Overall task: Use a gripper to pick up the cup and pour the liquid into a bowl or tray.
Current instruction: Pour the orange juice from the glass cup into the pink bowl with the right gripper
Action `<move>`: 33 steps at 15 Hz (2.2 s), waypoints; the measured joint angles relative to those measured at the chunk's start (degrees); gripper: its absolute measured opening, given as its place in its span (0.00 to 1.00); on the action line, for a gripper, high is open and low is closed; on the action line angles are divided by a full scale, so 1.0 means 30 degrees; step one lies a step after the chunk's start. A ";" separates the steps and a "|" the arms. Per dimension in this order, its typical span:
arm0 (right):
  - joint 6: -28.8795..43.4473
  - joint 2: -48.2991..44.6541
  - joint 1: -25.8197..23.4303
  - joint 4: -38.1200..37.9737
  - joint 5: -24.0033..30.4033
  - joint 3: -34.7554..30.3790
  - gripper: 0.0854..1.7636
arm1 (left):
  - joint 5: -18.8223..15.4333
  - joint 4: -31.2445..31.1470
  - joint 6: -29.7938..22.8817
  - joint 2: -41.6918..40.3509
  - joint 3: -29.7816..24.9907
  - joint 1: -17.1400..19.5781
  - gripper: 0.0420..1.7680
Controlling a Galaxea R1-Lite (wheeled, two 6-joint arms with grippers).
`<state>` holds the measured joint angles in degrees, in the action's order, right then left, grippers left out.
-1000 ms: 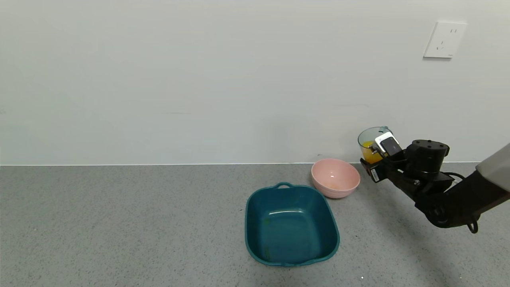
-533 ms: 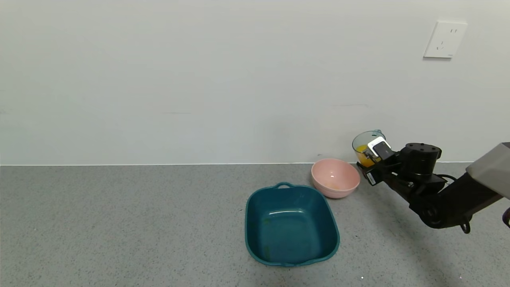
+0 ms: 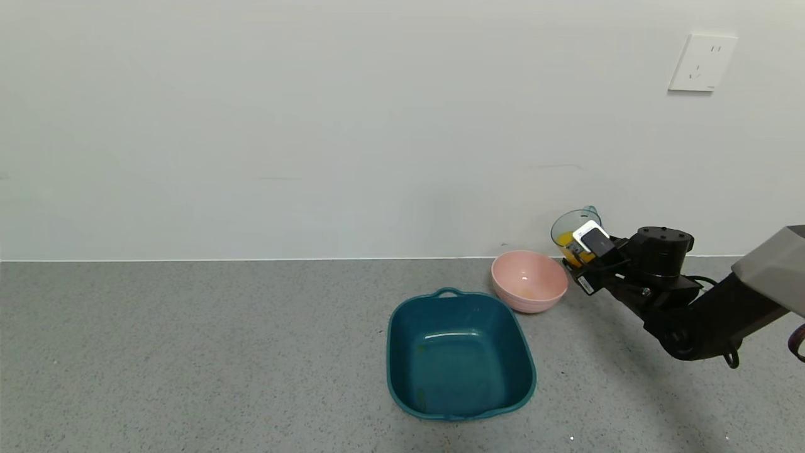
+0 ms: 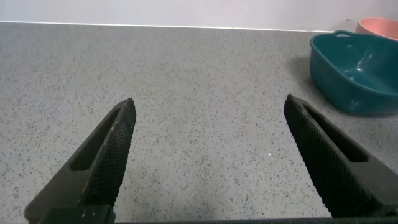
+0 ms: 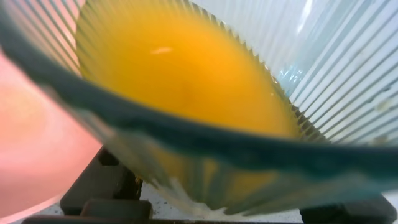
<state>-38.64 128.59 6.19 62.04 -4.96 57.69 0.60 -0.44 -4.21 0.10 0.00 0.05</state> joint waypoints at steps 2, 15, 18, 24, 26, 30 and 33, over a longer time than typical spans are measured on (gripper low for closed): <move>-0.0569 0.0000 0.0000 0.0000 0.0004 0.0016 0.75 | 0.0000 0.0000 -0.0004 0.0000 0.0000 0.0000 0.97; -0.4555 0.0183 0.0110 0.0045 -0.0280 0.0122 0.75 | 0.0000 0.0000 -0.0004 0.0000 0.0000 0.0000 0.97; -0.5522 0.0264 0.0122 0.0073 -0.0321 0.0219 0.75 | -0.0008 0.0000 0.0000 0.0000 0.0000 0.0000 0.97; -0.7570 0.0313 -0.0102 0.0037 -0.0321 0.0605 0.75 | 0.0000 0.0000 -0.0004 0.0000 0.0000 0.0000 0.97; -0.7985 0.0345 -0.0203 0.0045 -0.0321 0.0670 0.75 | 0.0000 0.0000 -0.0004 0.0000 0.0000 0.0000 0.97; -0.8968 0.0366 -0.0276 0.0028 -0.0329 0.0727 0.75 | 0.0000 0.0000 -0.0004 0.0000 0.0000 0.0000 0.97; -0.9627 0.0402 -0.0284 -0.0008 -0.0329 0.0861 0.75 | -0.0008 0.0000 0.0000 0.0000 0.0000 0.0000 0.97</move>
<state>-67.52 129.79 5.34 62.01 -5.95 60.27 0.57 -0.44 -4.21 0.10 0.00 0.05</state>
